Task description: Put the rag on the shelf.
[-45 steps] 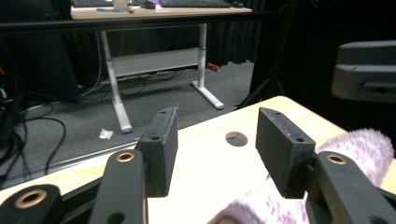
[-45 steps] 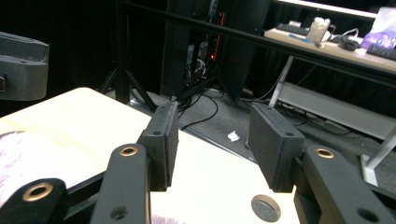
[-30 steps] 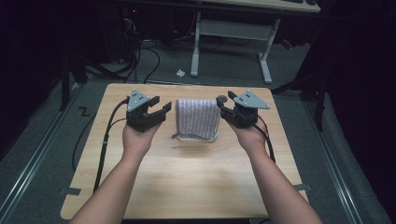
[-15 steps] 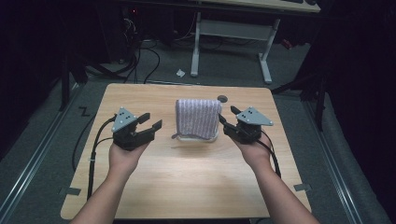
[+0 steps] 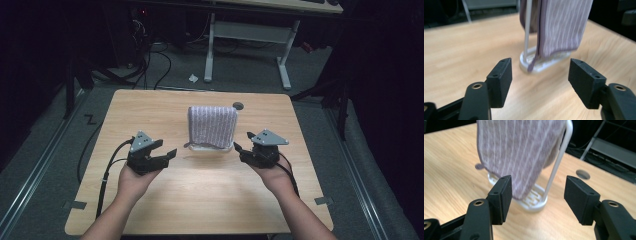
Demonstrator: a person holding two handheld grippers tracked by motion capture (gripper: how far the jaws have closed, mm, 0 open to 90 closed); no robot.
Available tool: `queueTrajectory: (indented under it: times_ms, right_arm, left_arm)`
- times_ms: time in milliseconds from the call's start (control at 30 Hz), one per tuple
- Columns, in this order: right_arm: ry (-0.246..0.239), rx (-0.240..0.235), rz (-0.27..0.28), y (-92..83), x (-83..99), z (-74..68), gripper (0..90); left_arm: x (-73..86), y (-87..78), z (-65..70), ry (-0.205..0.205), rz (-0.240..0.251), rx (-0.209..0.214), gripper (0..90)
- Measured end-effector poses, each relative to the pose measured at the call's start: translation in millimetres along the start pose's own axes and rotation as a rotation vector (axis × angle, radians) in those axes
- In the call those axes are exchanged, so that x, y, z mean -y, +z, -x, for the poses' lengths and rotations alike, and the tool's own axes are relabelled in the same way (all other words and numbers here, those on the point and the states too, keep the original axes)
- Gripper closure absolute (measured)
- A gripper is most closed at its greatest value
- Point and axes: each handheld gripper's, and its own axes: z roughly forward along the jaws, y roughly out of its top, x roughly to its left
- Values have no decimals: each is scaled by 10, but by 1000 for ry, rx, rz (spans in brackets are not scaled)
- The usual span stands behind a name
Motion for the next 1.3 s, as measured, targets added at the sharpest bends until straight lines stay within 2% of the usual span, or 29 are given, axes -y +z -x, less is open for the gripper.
queueTrajectory:
  times_ms: [167,233,267,333,367,400,467,533,567,600,633,667,700,733,767,800,833,1000,1133,1267,1300]
  right_arm:
    - [6,-2,-37,16,171,-11,390]
    - [12,-9,-68,38,331,-39,388]
    - [16,-10,-81,43,386,-56,388]
    - [23,-15,-98,51,498,-85,387]
    - [27,-18,-108,54,556,-102,387]
    - [34,-19,-119,56,613,-124,386]
    - [41,-23,-127,57,672,-151,386]
    - [65,-28,-141,24,849,-242,382]
    - [77,-23,-132,-15,918,-277,383]
    - [97,-22,-118,-68,999,-308,396]
    - [97,-22,-118,-68,999,-308,396]
    - [129,-51,-158,-152,1087,-336,373]
    - [113,-55,-159,-185,1082,-334,373]
    - [98,-37,-143,-219,1094,-340,389]
    - [96,-29,-144,-225,1114,-337,388]
    - [104,-35,-161,-209,1130,-328,385]
    - [113,-39,-174,-188,1139,-324,383]
    - [111,-34,-165,-153,1109,-343,383]
    - [106,-34,-170,-160,1138,-330,382]
    - [124,-34,-167,-165,1155,-285,379]
    - [144,-37,-160,-175,1155,-264,368]
  left_arm:
    - [246,148,-5,3,-102,18,322]
    - [427,192,-18,0,-157,36,314]
    - [427,192,-18,0,-157,36,310]
    - [543,212,-4,29,-211,29,295]
    - [652,198,27,64,-257,20,288]
    - [706,171,42,78,-264,20,285]
    - [759,132,60,90,-265,17,284]
    - [960,-75,146,87,-206,3,279]
    - [960,-75,146,87,-206,3,280]
    - [1134,-240,200,81,-163,-5,297]
    - [1134,-240,200,81,-163,-5,284]
    - [1120,-287,229,113,-193,1,259]
    - [1104,-410,252,178,-157,-57,268]
    - [1102,-439,213,145,-147,-53,278]
    - [1102,-439,213,145,-147,-53,274]
    - [1099,-440,126,56,-141,-11,268]
    - [1101,-428,104,37,-141,-1,263]
    - [1125,-398,89,60,-162,-27,263]
    - [1137,-366,66,47,-176,-19,265]
    - [1152,-347,40,33,-186,-3,264]
    - [1159,-343,32,27,-185,1,257]
